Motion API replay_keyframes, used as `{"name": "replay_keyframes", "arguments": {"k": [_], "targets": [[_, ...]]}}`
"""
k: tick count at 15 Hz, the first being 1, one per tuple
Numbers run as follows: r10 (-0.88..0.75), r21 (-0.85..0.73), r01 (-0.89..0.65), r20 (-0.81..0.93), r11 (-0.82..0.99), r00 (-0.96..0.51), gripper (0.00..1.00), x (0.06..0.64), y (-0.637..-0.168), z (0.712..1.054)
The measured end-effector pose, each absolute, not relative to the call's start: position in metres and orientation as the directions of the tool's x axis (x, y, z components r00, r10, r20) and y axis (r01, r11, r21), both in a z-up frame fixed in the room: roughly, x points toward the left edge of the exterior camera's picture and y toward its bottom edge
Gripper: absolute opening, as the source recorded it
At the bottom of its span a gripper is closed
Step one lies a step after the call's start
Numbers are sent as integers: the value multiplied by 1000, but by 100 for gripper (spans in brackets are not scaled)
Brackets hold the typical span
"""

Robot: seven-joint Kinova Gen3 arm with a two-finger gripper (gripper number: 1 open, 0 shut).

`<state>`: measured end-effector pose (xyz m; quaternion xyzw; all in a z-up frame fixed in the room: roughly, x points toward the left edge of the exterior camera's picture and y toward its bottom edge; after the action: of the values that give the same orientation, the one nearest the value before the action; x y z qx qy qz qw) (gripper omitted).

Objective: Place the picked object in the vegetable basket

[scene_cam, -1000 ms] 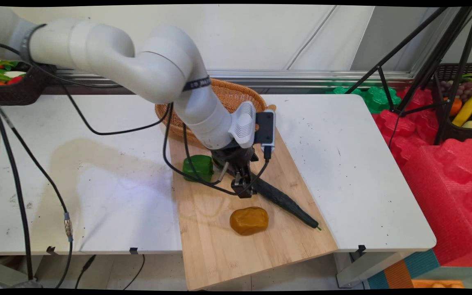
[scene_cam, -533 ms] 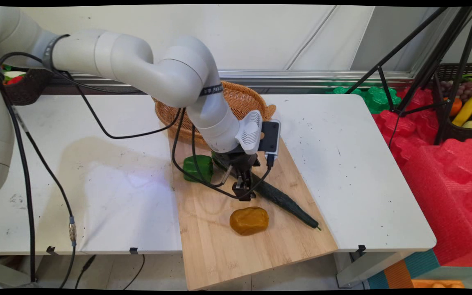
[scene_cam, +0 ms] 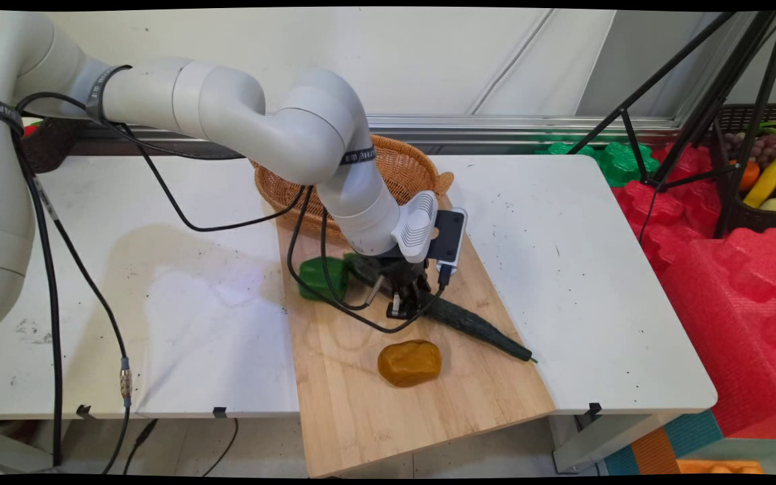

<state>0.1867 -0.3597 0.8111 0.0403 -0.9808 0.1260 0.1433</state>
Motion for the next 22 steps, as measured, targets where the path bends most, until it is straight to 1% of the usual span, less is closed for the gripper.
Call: {"name": "replay_keyframes", "arguments": {"k": [3, 6, 9, 11, 14, 16, 19, 22], "targets": [[-4, -260, -82, 288, 962, -958, 0, 186, -355, 816], [36, -310, -62, 302, 949, -953, 0, 189, -347, 834], [71, -388, -66, 328, 919, -942, 0, 196, -340, 865], [79, -443, -93, 354, 892, -932, 0, 206, -335, 893], [37, -489, -174, 391, 855, -920, 0, 235, -328, 926], [-8, -511, -232, 403, 828, -915, 0, 261, -327, 940], [-53, -536, -281, 401, 796, -915, 0, 291, -329, 949], [-136, -571, -354, 388, 741, -912, 0, 340, -341, 953]]}}
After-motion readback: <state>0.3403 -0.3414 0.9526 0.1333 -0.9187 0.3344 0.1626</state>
